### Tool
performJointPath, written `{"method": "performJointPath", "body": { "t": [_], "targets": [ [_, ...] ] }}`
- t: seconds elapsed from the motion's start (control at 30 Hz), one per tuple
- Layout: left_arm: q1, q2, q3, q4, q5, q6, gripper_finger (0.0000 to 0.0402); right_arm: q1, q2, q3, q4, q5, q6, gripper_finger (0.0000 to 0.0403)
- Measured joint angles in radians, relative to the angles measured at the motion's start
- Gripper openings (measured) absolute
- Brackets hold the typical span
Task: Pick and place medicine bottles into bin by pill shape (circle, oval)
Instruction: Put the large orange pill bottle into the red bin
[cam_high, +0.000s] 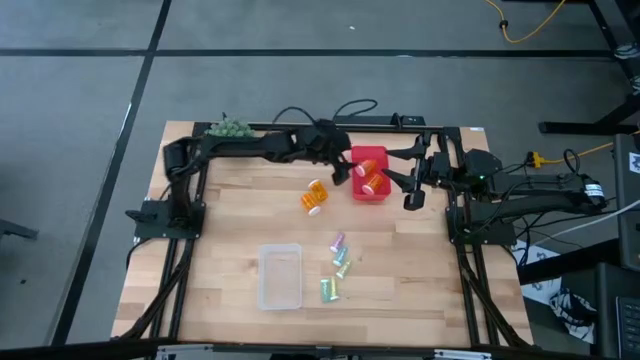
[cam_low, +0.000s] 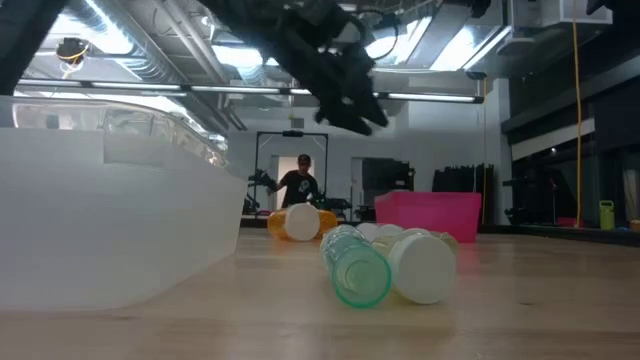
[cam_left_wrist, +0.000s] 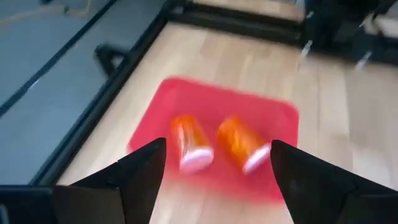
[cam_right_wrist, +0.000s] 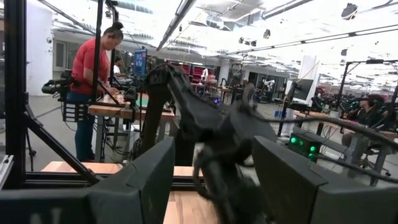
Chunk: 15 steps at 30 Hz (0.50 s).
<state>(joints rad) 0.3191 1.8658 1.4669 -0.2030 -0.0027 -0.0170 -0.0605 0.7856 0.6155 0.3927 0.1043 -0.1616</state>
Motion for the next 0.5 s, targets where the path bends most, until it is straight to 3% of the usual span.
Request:
{"method": "performJointPath", "body": {
  "t": [0.27,0.5],
  "targets": [
    [-0.022,-0.125,-0.001,-0.517,-0.166,-0.093,0.0275,-0.001,0.000,0.000,0.000,0.000,0.000,0.0217],
    [-0.058,-0.126,-0.001,-0.818,-0.183,-0.238,0.0275,-0.001,0.000,0.000,0.001,0.000,0.000,0.0217]
  ]
}}
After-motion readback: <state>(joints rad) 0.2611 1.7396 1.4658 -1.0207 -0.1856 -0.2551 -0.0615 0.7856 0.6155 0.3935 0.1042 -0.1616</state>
